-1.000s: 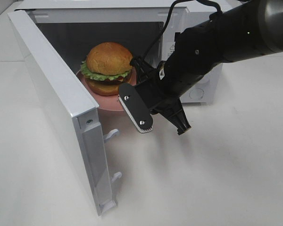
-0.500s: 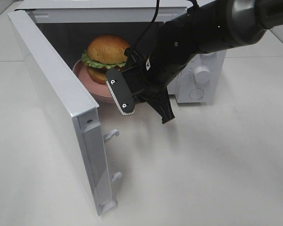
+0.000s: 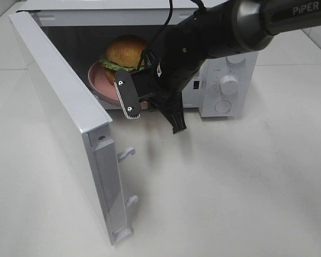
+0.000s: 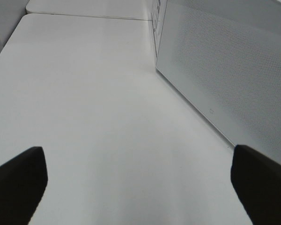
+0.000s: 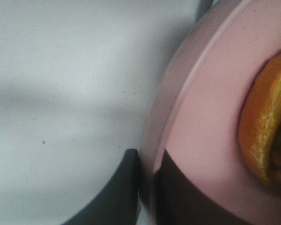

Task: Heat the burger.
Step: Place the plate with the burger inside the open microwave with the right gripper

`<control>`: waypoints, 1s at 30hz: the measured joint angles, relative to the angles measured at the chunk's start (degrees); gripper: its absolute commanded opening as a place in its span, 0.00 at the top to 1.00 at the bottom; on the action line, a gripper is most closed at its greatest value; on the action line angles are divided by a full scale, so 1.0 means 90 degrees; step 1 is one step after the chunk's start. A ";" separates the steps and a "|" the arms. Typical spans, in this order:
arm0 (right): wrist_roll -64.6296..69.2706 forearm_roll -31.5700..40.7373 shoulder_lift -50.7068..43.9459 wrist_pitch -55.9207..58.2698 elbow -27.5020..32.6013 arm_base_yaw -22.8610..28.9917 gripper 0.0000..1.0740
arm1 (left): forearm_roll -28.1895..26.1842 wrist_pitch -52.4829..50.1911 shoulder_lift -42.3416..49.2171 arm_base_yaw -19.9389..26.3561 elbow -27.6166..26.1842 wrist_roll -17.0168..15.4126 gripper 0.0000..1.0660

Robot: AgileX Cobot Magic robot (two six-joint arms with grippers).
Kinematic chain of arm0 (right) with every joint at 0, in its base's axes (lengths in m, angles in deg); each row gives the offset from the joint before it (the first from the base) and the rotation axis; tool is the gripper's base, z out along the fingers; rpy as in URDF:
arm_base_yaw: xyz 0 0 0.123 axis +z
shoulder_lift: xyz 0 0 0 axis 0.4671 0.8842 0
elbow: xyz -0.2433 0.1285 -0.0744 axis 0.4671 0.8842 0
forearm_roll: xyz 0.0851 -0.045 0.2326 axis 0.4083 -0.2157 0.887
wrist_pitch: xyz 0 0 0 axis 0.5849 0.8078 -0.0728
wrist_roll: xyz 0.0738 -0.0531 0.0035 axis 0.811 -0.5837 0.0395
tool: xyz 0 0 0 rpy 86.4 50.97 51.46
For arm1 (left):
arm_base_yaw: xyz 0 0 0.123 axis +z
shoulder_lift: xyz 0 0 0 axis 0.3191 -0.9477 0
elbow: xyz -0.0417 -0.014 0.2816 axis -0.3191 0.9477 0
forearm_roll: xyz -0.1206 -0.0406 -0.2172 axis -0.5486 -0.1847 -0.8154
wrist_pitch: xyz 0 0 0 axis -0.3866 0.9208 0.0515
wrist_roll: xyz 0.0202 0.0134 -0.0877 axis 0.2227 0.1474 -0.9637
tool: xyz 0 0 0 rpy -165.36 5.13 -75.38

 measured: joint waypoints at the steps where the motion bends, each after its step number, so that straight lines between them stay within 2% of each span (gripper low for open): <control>1: 0.0076 -0.0006 0.0070 0.0025 -0.0108 -0.0019 1.00 | 0.0000 0.0000 0.0000 0.0000 0.0000 0.0000 0.06; 15: 0.0611 -0.0337 0.0758 0.0414 -0.1159 -0.0089 1.00 | 0.0000 0.0000 0.0000 0.0000 0.0000 0.0000 0.06; 23: 0.0611 -0.0357 0.0796 0.0407 -0.1171 -0.0095 0.99 | 0.0000 0.0000 0.0000 0.0000 0.0000 0.0000 0.06; 26: 0.0611 -0.0376 0.0796 0.0401 -0.1171 -0.0095 0.95 | 0.0000 0.0000 0.0000 0.0000 0.0000 0.0000 0.06; 28: 0.0611 -0.0401 0.0796 0.0325 -0.1171 -0.0095 0.87 | 0.0000 0.0000 0.0000 0.0000 0.0000 0.0000 0.06; 30: 0.0611 -0.0427 0.0796 0.0248 -0.1203 -0.0095 0.84 | 0.0000 0.0000 0.0000 0.0000 0.0000 0.0000 0.06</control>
